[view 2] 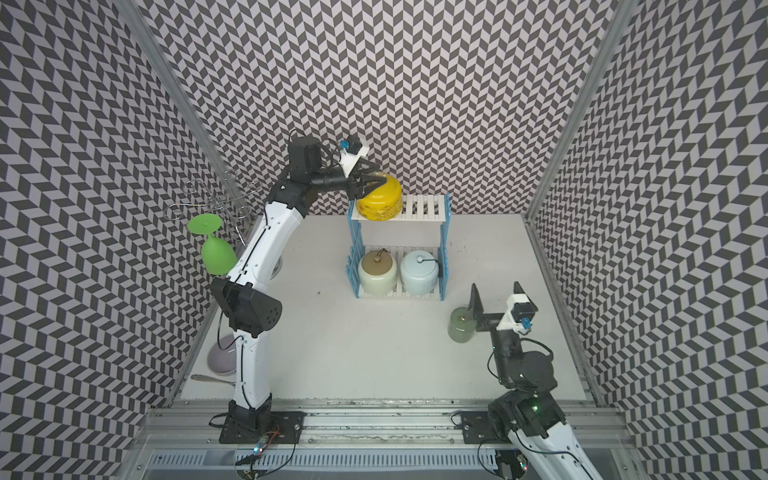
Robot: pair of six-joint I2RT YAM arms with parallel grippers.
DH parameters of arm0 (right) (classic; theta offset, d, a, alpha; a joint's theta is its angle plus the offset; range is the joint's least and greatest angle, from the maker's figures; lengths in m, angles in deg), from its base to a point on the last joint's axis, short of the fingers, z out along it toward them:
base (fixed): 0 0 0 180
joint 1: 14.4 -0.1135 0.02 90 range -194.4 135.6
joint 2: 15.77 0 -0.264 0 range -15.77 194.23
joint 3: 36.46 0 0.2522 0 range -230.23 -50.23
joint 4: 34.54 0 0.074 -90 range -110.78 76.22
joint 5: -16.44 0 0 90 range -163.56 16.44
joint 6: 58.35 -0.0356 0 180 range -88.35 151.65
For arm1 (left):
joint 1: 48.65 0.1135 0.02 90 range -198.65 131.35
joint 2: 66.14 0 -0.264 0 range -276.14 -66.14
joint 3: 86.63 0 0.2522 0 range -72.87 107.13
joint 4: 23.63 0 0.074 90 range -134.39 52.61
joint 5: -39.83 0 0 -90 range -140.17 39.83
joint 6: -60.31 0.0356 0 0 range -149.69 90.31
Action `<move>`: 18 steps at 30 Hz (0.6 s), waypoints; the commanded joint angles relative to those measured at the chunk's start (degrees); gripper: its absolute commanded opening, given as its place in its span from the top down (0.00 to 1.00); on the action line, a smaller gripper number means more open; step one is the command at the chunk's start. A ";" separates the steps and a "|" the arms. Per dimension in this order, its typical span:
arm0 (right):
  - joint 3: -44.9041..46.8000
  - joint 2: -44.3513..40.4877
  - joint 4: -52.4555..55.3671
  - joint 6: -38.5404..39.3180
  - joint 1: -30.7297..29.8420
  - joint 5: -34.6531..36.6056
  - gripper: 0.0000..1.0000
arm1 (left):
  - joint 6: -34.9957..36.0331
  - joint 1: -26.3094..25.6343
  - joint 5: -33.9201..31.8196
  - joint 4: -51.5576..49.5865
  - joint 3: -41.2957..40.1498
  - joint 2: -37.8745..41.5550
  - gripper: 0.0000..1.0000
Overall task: Remove the tea canisters from the shelf
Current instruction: Pick up the tea canister from the shelf.
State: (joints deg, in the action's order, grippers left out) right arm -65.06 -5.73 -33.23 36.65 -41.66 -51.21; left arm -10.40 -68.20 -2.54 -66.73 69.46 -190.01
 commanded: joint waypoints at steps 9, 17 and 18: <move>0.59 -1.51 -2.31 0.71 -0.29 0.30 0.00 | 9.23 -1.89 -4.48 -9.17 1.56 0.84 0.64; 0.59 -1.65 -2.33 0.64 -0.26 0.11 0.00 | 11.39 -2.67 -7.13 -10.66 1.70 1.49 0.95; 0.63 -1.61 -2.08 0.64 -0.26 0.15 0.00 | 11.47 -2.74 -7.28 -10.53 1.65 1.60 1.00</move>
State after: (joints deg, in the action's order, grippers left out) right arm -65.06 -6.49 -33.25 36.76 -41.66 -51.19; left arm -1.07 -69.80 -8.90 -72.72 70.83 -189.27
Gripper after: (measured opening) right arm 0.995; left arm 0.178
